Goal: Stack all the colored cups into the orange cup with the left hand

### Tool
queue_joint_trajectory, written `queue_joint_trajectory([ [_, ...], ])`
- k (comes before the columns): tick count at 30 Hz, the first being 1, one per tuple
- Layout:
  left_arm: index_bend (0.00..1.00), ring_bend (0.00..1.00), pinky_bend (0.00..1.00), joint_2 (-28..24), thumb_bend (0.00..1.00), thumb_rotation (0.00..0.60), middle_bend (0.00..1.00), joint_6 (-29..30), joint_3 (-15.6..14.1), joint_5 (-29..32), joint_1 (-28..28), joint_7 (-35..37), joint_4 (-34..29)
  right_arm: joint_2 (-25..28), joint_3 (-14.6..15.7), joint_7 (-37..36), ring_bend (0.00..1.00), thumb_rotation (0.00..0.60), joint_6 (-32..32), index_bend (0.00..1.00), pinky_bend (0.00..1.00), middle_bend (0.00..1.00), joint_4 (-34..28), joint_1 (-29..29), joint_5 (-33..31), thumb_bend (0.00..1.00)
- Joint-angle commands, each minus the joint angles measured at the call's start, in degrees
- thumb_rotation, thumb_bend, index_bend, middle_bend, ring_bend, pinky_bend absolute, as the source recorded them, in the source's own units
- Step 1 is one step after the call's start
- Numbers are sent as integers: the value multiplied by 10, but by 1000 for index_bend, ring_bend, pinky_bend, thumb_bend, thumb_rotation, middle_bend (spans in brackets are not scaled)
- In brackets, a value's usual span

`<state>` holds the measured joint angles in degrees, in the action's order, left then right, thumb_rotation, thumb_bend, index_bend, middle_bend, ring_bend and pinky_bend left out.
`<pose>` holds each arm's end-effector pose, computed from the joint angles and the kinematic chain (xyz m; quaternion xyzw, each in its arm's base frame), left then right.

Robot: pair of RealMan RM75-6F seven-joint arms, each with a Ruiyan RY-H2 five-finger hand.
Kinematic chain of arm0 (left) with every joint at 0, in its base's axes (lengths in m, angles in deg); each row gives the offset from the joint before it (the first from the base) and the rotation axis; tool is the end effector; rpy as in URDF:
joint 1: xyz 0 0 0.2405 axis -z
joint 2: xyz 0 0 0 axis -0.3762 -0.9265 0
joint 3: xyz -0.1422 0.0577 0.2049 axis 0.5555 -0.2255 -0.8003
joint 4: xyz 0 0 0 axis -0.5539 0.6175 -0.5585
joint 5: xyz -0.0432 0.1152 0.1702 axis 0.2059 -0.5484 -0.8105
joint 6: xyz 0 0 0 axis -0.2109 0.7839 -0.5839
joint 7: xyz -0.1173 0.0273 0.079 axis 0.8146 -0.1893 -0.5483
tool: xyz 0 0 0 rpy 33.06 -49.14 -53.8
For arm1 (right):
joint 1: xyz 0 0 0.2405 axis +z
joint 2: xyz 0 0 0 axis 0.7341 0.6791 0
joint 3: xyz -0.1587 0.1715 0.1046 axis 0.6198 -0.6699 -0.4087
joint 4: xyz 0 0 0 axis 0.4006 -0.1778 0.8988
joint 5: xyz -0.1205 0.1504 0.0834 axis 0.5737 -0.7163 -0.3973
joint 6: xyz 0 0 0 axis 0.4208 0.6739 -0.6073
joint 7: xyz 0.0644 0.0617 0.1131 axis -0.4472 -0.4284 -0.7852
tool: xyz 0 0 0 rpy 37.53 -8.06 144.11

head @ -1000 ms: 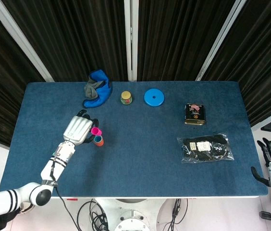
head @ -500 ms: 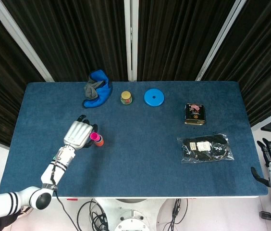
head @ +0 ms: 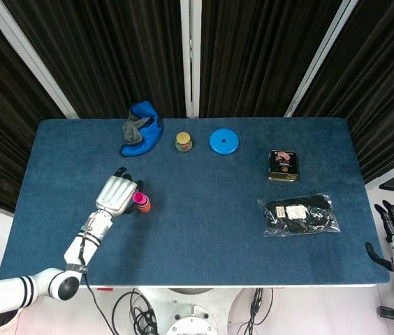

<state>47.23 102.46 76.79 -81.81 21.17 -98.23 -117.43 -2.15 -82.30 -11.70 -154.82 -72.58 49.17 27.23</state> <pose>-0.1512 0.3415 0.0069 -0.7588 -0.3313 -0.3335 0.4509 -0.3631 -0.1644 0.1667 0.5783 -0.4025 0.3890 0.5935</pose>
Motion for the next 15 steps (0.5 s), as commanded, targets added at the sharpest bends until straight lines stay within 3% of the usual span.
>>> queue_joint_trajectory([
  [1,387,307,155,-5,310,600,475,-5,-5,0,0,-1,-2,0,0,-1,0,600,1,0,0,1,1,0,0,290],
  [8,100,134,123,-32,286,600,243,-19,-10,13,1,-6,-36,0,-1,-3,0,600,0,0,0,1,2,0,-1,290],
  [11,58,69,95,-53,285,600,175,-6,-6,26,-3,-15,-68,0,-1,-3,0,600,-2,0,0,1,2,-1,-1,290],
  [15,63,63,86,-78,275,600,165,85,-17,-11,-50,-8,-118,1,0,-3,0,600,-6,0,0,0,-1,-2,3,290],
])
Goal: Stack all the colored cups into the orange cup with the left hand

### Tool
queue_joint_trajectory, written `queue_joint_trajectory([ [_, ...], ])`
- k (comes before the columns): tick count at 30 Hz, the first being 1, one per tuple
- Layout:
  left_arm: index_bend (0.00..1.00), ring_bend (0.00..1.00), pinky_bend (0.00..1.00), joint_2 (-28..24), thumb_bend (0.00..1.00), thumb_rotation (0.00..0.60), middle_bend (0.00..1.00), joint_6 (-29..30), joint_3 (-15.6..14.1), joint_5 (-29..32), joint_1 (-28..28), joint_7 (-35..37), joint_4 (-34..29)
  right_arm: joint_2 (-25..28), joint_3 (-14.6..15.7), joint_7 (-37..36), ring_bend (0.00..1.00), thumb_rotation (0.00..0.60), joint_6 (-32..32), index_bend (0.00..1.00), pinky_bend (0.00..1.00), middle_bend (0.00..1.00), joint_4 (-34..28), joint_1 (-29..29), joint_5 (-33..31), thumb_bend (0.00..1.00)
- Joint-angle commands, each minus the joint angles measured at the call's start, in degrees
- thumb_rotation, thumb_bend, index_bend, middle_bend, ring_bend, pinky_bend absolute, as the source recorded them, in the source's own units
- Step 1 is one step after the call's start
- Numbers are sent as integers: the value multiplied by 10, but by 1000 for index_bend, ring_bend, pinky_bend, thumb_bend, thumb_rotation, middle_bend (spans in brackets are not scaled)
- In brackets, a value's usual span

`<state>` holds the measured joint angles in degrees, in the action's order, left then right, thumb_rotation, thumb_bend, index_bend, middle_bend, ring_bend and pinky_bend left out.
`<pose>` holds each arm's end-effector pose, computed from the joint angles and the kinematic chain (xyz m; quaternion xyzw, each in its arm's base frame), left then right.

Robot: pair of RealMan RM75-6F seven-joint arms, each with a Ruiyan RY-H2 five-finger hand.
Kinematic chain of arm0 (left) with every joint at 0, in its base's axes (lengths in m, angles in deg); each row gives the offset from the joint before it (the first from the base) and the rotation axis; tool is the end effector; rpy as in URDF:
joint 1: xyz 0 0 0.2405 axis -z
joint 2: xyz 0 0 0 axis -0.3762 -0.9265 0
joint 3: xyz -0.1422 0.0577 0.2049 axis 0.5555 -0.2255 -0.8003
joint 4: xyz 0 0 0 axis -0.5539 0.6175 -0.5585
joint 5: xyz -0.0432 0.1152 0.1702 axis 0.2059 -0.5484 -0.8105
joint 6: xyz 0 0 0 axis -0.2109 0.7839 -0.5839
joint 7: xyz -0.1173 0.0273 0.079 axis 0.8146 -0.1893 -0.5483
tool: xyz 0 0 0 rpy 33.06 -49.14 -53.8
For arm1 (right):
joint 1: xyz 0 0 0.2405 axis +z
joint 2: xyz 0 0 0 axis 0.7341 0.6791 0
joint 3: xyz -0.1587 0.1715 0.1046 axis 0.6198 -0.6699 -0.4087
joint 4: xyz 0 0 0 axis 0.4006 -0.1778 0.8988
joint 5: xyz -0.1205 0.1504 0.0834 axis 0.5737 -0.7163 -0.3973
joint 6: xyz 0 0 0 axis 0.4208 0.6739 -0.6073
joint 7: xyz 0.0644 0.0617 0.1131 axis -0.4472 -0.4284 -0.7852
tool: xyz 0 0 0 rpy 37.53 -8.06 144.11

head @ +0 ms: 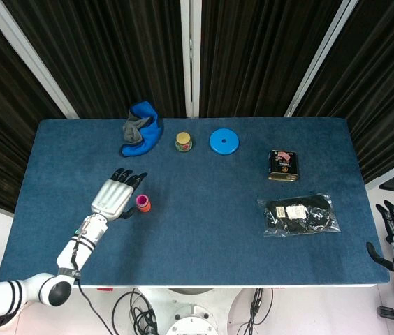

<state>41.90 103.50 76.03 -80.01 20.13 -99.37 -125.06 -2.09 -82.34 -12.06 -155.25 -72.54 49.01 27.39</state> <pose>-0.1509 0.3277 0.0273 -0.7569 -0.3458 -0.3281 0.4472 -0.3628 -0.1635 0.1679 0.5767 -0.4015 0.3926 0.5933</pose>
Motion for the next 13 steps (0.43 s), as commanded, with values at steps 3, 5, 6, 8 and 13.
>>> queue_joint_trajectory([
  [3,77,63,83,-39,265,600,165,154,-50,-94,-98,20,-51,-2,1,6,0,600,-6,0,0,0,-2,-1,6,289],
  [5,82,58,73,-50,264,600,165,190,-80,-125,-134,36,-47,-5,1,11,0,600,-10,0,0,0,-1,-1,9,289],
  [6,83,52,64,-56,264,600,164,211,-97,-140,-158,48,-43,-7,0,17,0,600,-12,0,0,0,1,0,10,289],
  [8,83,43,53,-61,263,600,157,245,-119,-165,-192,67,-31,-10,-2,29,0,600,-17,0,0,0,2,0,11,289],
  [13,82,43,50,-43,256,600,142,338,-155,-244,-271,137,23,-14,-5,51,0,600,-14,0,0,0,-9,-1,2,287],
])
